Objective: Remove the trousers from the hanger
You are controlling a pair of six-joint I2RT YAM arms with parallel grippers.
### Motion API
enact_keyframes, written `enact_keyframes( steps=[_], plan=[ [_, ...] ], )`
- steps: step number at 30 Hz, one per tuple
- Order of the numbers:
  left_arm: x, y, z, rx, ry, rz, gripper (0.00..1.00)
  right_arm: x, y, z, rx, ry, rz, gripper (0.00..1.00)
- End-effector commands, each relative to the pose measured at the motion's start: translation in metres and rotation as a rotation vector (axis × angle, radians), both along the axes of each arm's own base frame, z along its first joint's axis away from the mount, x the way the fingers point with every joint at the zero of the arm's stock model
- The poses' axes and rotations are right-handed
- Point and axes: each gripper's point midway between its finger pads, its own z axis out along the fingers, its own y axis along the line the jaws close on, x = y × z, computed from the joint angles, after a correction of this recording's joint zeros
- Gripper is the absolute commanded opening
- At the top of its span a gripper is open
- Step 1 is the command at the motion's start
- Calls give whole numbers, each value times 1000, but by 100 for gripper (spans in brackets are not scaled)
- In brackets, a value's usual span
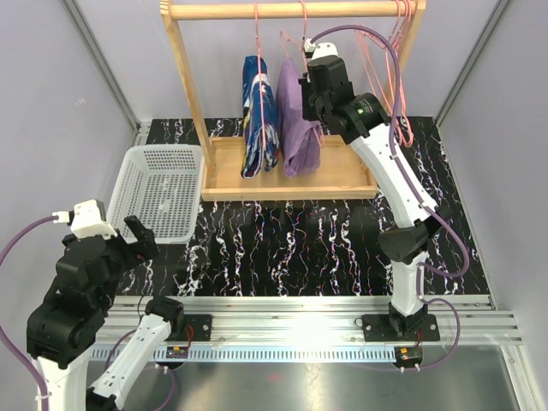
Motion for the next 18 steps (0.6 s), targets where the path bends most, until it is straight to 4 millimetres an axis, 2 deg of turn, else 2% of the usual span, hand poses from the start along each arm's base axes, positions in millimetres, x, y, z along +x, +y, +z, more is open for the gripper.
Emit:
enact_keyframes(
  steps=[1,3,4,10,18],
  plan=[
    [2,-5,4,-3,-27,-35,99,7,1,30,28,-99,-8,10],
    [0,-5,4,-4,-31,-41,99,6,1,36,40,-111,-7,1],
    [0,-6,4,-6,-30,-48,99,3,-1,44,51,-125,-5,0],
    [3,-12,4,-12,-20,-74,99,-14,-11,88,111,-214,2,0],
    [9,-26,16,-22,-14,-149,99,-30,-26,126,141,-292,-11,0]
  ],
)
